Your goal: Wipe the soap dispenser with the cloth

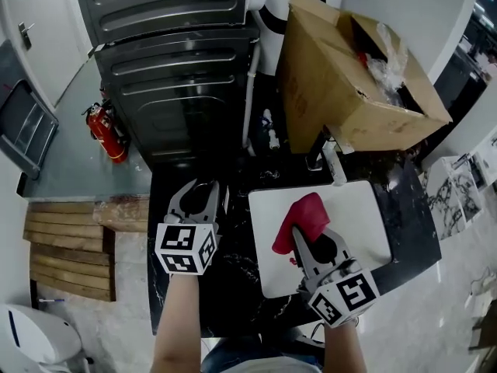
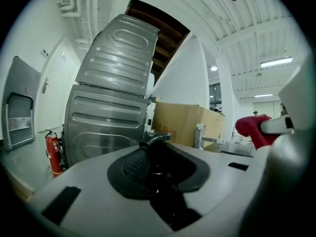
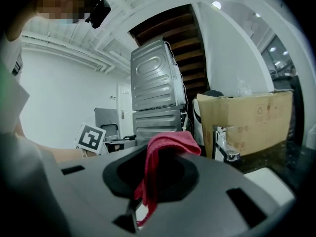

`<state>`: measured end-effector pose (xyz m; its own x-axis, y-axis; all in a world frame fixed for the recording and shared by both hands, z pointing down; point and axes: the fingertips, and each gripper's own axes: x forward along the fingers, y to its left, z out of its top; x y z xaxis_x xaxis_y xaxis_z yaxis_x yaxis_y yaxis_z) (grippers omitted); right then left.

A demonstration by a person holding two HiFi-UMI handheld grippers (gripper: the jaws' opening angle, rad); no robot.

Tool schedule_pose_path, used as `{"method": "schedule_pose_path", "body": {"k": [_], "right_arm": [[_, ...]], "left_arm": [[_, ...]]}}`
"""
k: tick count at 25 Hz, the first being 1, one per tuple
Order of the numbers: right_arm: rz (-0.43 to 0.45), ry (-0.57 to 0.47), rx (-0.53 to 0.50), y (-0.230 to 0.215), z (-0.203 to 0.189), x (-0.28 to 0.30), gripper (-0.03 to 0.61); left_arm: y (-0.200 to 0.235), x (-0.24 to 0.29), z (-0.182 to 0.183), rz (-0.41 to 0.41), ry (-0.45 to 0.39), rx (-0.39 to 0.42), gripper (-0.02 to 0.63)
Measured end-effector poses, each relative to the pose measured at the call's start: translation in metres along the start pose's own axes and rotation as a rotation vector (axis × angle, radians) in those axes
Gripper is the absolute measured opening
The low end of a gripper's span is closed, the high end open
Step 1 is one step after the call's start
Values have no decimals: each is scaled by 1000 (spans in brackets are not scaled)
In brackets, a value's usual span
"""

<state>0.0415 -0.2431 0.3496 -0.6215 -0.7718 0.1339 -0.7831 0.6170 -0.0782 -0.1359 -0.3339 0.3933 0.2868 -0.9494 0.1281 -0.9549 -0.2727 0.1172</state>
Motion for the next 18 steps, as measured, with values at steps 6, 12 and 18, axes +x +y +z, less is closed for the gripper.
{"method": "schedule_pose_path", "body": {"k": [6, 12, 18], "right_arm": [[5, 14, -25, 24, -3, -18, 48], [93, 41, -83, 53, -7, -18, 48], [260, 75, -137, 90, -13, -24, 48]], "left_arm": [[-34, -43, -7, -68, 6, 31, 100], [-70, -90, -22, -120, 9, 132, 100], [-101, -125, -48, -224, 45, 171, 100]]}}
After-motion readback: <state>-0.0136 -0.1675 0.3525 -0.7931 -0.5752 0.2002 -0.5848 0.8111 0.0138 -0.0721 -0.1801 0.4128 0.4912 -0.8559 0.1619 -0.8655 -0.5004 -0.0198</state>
